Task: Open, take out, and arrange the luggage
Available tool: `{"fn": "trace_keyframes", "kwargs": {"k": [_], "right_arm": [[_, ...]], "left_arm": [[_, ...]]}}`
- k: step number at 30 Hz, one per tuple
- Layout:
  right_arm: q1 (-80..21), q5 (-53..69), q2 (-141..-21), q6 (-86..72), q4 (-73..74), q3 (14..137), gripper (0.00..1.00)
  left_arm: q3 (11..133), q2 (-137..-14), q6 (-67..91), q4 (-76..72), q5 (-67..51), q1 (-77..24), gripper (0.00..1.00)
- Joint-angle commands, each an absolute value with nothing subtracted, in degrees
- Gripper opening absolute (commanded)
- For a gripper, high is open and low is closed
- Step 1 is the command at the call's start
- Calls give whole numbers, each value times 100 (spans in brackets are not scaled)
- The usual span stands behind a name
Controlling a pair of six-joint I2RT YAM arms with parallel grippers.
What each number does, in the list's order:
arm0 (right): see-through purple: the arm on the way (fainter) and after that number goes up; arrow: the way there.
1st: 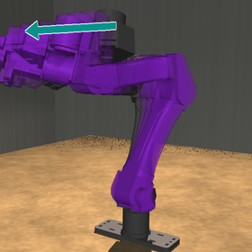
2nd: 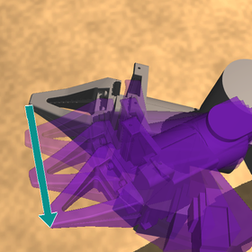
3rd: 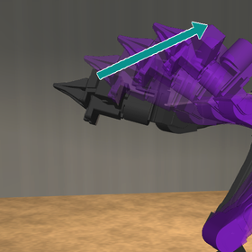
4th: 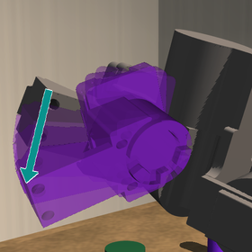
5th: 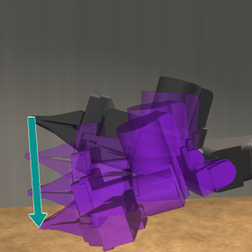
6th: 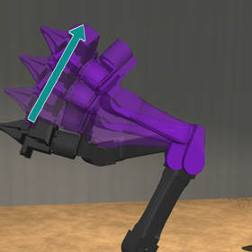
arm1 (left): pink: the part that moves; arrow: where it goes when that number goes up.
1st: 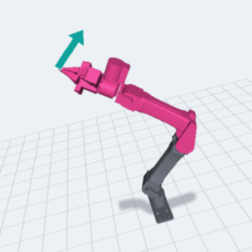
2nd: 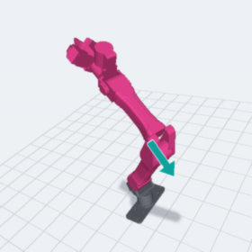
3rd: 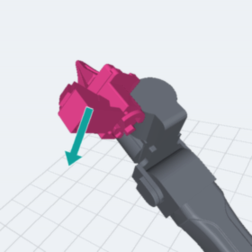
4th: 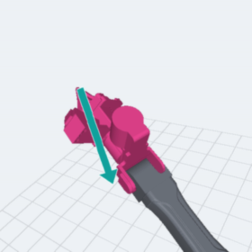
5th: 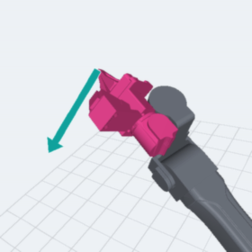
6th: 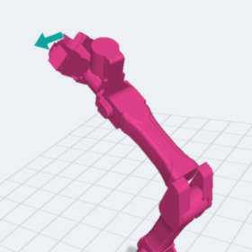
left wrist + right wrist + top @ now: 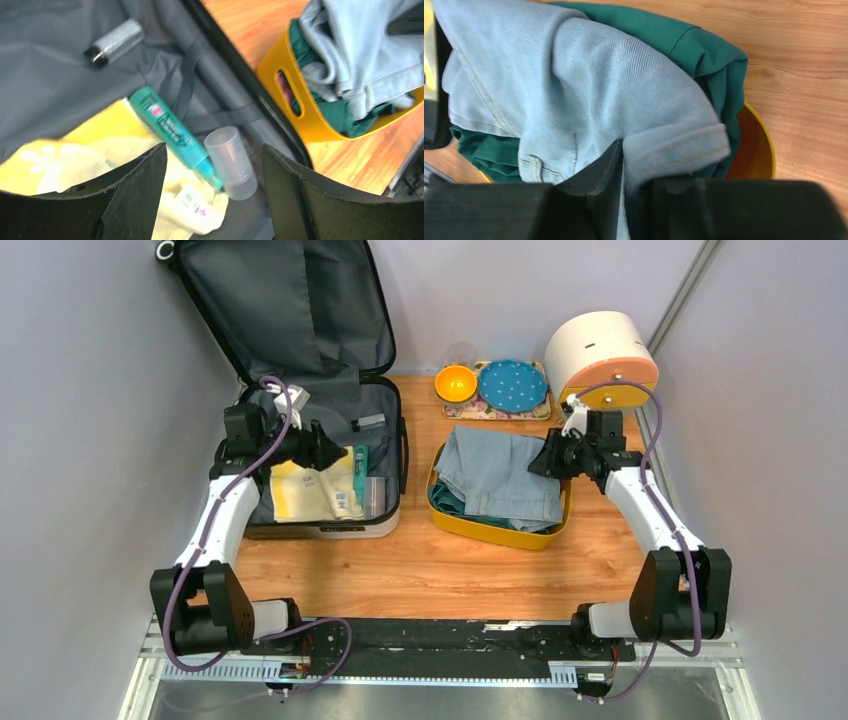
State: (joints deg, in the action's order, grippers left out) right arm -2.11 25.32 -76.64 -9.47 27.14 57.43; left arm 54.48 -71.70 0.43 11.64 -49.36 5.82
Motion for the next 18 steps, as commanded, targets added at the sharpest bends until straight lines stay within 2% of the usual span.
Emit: {"fn": "trace_keyframes", "kwargs": {"k": [1, 2, 6, 8, 13, 16, 18], "right_arm": [[-237, 3058, -7866, -571, 2979, 5809, 37], [-246, 3085, -7788, -536, 3058, 5888, 57], [-237, 2805, -7480, -449, 3462, 6415, 86], [-237, 2488, -7322, -422, 3725, 6740, 91], [-237, 1978, -7032, -264, 3841, 7040, 92], [-255, 2240, -6926, -107, 3578, 7110, 92], [-272, 2651, -6961, 139, 3533, 7233, 92]], "left_arm": [[5993, -7391, -553, 2291, -3974, 571, 79], [6081, -7505, -589, 2468, -3773, 571, 79], [6249, -7717, -720, 3058, -2594, 580, 79], [6144, -7752, -773, 3190, -2322, 580, 78], [5915, -8005, -817, 2866, -2171, 580, 76], [6265, -8496, -1255, 2769, -2678, 580, 75], [6529, -8788, -2089, 2961, -3277, 589, 75]]}}
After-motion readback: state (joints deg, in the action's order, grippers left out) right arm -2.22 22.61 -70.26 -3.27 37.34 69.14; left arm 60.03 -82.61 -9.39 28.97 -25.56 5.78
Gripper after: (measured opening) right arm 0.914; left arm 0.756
